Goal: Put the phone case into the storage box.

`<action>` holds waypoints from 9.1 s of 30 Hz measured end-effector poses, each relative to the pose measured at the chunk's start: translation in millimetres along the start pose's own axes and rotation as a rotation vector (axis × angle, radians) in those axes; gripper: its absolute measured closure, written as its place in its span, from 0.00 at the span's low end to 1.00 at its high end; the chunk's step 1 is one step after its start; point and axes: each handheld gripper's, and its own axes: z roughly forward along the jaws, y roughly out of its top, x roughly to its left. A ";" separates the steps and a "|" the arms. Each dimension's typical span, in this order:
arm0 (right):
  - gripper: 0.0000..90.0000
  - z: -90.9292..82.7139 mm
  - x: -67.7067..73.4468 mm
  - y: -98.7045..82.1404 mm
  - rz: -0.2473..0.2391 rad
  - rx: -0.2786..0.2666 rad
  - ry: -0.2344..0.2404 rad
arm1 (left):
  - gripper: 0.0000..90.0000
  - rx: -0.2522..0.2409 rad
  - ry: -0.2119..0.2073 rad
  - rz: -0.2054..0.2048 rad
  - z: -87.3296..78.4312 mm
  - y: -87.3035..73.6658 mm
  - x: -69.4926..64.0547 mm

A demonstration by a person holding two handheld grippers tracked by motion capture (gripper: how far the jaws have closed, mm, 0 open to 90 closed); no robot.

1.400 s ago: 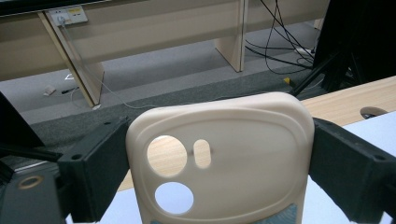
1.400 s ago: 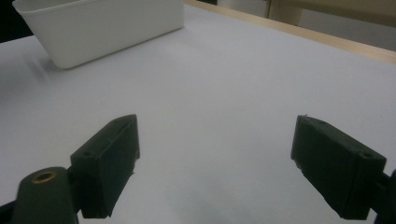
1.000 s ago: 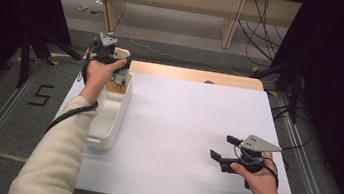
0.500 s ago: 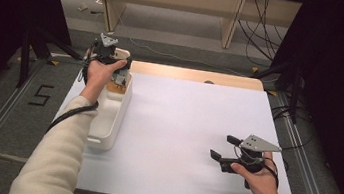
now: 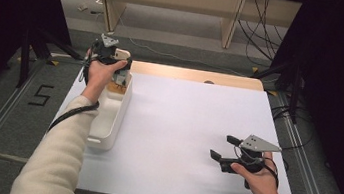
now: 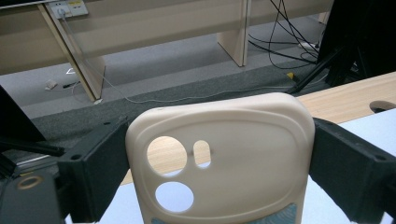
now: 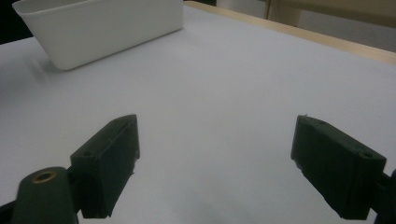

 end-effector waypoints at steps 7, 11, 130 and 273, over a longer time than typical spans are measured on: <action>0.18 -0.1 -0.1 0.0 0.000 0.002 0.000 | 0.11 0.004 0.000 0.008 0.9 -0.7 -0.4; 0.18 0.0 0.2 0.0 0.000 0.002 0.000 | 0.11 0.005 0.001 0.008 1.2 -1.1 -1.1; 0.18 0.2 -0.1 -0.3 0.000 0.003 0.004 | 0.07 0.053 -0.025 0.009 21.4 -15.3 -2.5; 0.18 -1.1 0.3 0.9 0.000 0.003 -0.005 | 0.07 -0.085 -0.374 0.088 -107.2 -33.5 -81.4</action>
